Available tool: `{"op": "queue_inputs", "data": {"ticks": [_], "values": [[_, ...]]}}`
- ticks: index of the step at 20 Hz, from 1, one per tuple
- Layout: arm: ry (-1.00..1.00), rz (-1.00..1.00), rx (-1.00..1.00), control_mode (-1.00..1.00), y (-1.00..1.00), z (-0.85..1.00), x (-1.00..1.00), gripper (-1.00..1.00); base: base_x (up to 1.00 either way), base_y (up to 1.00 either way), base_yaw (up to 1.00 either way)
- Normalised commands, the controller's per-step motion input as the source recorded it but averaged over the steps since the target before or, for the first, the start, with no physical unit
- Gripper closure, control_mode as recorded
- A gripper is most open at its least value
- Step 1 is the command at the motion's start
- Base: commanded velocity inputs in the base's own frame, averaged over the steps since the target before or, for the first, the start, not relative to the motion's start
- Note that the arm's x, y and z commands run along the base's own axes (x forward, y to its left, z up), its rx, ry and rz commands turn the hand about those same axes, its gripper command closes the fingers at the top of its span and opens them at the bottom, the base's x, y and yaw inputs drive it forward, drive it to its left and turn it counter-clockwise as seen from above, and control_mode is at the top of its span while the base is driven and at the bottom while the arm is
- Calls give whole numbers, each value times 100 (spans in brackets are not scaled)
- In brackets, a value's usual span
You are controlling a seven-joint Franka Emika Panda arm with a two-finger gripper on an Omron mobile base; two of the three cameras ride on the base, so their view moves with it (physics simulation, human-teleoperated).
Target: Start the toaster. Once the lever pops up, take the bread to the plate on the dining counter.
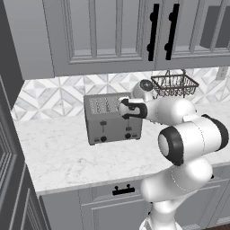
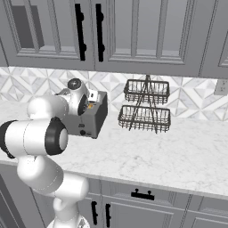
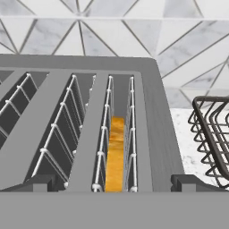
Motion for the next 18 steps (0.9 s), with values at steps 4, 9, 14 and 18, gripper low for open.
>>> {"op": "queue_inputs", "data": {"ticks": [4,9,14,18], "values": [[0,0,0,-100,0,0,0,-100,0,0,0],[0,0,0,-100,0,0,0,-100,0,0,0],[0,0,0,-100,0,0,0,-100,0,0,0],[0,0,0,-100,0,0,0,-100,0,0,0]]}}
